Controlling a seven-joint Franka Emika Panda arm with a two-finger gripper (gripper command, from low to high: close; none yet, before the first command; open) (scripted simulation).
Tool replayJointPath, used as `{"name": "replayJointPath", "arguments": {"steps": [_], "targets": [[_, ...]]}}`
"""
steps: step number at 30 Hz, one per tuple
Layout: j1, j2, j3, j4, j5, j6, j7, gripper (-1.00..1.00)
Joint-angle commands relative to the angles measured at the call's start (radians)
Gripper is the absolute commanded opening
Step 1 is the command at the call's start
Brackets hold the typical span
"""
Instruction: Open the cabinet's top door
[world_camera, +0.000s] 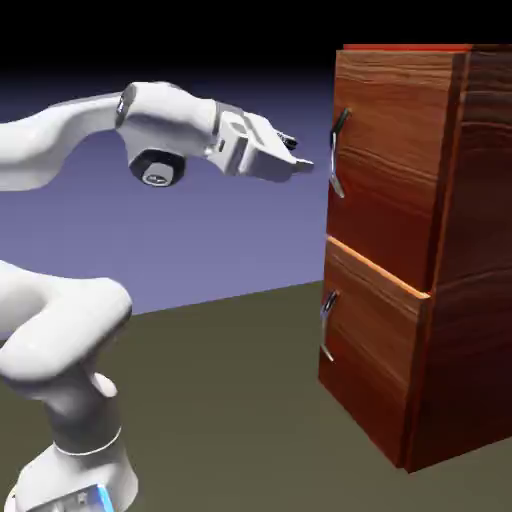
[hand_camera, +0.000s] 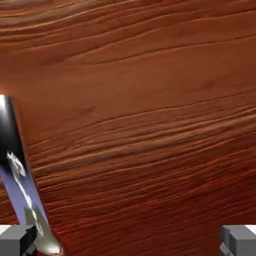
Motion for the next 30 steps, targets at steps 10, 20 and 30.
{"name": "replayJointPath", "arguments": {"steps": [10, 20, 30], "targets": [[-0.229, -0.227, 0.199, 0.035, 0.435, -0.123, -0.176, 0.0], [-0.422, -0.418, 0.365, 0.064, 0.8, -0.226, -0.323, 0.0], [-0.574, -0.45, 0.367, 0.11, 0.93, -0.382, -0.357, -1.0]]}}
